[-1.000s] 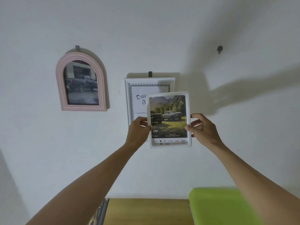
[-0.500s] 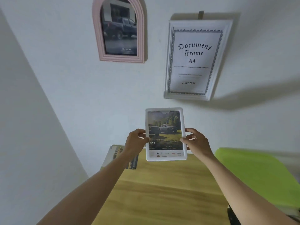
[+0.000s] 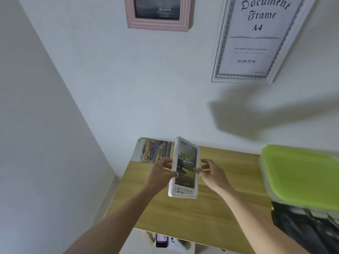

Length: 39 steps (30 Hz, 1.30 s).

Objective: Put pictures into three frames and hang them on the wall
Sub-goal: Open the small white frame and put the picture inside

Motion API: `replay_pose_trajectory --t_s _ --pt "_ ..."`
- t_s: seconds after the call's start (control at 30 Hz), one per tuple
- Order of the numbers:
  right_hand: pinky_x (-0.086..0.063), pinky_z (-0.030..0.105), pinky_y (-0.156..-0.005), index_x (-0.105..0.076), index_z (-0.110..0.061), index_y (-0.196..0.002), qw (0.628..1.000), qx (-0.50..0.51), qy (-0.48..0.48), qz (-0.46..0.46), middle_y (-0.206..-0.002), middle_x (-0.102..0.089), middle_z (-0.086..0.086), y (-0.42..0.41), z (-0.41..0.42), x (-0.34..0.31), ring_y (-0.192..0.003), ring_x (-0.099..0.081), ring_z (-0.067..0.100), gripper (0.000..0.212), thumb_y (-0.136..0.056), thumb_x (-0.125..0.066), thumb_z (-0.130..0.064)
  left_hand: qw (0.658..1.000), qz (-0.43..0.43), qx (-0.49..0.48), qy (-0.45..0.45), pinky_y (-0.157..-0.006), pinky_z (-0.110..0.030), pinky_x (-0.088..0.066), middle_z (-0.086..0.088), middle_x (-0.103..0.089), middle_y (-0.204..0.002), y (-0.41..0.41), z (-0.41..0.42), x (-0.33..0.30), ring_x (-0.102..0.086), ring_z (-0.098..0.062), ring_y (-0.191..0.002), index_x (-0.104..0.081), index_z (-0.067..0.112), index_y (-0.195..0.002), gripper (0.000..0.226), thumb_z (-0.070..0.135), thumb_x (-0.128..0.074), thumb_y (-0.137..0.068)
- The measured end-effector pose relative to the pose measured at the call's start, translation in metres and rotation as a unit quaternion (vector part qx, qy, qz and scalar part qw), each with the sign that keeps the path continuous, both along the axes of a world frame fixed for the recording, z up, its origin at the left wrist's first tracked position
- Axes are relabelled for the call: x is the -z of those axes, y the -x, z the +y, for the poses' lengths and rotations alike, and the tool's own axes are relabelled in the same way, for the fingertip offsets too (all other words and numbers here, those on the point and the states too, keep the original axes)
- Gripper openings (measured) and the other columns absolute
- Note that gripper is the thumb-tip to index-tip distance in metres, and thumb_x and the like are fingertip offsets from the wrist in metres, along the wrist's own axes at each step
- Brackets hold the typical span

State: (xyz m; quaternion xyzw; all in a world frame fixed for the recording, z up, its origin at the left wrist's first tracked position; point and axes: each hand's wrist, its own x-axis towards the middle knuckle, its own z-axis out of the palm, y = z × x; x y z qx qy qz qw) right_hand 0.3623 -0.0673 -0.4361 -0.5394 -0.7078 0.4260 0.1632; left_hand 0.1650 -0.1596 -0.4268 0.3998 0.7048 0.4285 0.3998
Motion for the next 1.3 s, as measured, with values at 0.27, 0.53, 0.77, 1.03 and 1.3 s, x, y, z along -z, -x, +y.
replay_pose_trajectory --t_s 0.27,0.53,0.77,1.03,1.3 --pt "-0.063 0.04 -0.073 -0.057 -0.023 -0.117 0.985 0.097 0.043 0.14 -0.102 -0.068 -0.002 0.047 0.003 -0.055 -0.082 -0.073 0.019 0.035 -0.088 -0.067 -0.04 0.984 0.147 0.0 -0.098 -0.071 -0.034 -0.056 0.022 -0.064 -0.098 -0.048 -0.004 0.001 -0.06 0.0 -0.083 -0.062 0.037 -0.113 0.039 0.023 -0.071 -0.078" --pt "-0.06 0.051 -0.08 -0.069 -0.021 -0.102 0.967 0.125 0.108 0.195 -0.1 -0.072 0.01 0.006 0.015 -0.047 -0.089 -0.071 0.031 0.023 -0.087 -0.062 -0.004 0.964 0.227 0.084 -0.113 -0.102 -0.037 -0.044 0.005 -0.049 -0.13 -0.055 0.007 0.027 -0.05 -0.015 -0.119 -0.049 0.024 -0.14 0.051 0.042 -0.061 -0.093" --pt "-0.057 0.032 -0.065 -0.066 -0.012 -0.091 0.961 0.047 0.167 0.214 -0.081 -0.063 0.004 -0.038 0.033 -0.028 -0.073 -0.065 0.018 0.015 -0.092 -0.061 0.001 0.981 0.189 0.05 -0.021 -0.102 -0.032 -0.032 -0.005 -0.037 -0.141 -0.02 0.034 0.032 -0.037 -0.022 -0.131 -0.009 0.034 -0.155 0.077 0.035 -0.058 -0.096" --pt "-0.047 0.012 -0.069 -0.042 -0.049 -0.131 0.991 0.073 -0.042 0.1 -0.09 -0.064 -0.017 -0.054 0.051 0.002 -0.079 -0.067 0.005 0.058 -0.092 -0.068 -0.014 0.981 0.186 0.062 -0.003 -0.082 -0.028 -0.049 0.0 -0.057 -0.117 -0.041 0.058 0.034 -0.057 -0.015 -0.099 -0.003 0.038 -0.155 0.089 0.028 -0.065 -0.091" --pt "-0.055 0.034 -0.081 -0.049 -0.033 -0.141 0.991 0.014 -0.125 0.036 -0.102 -0.061 0.004 -0.071 0.076 0.048 -0.086 -0.069 0.009 0.054 -0.095 -0.061 -0.008 0.987 0.159 0.029 0.021 -0.076 -0.036 -0.059 0.003 -0.064 -0.105 -0.071 0.072 0.047 -0.066 -0.013 -0.087 -0.012 0.042 -0.151 0.092 0.021 -0.072 -0.083"
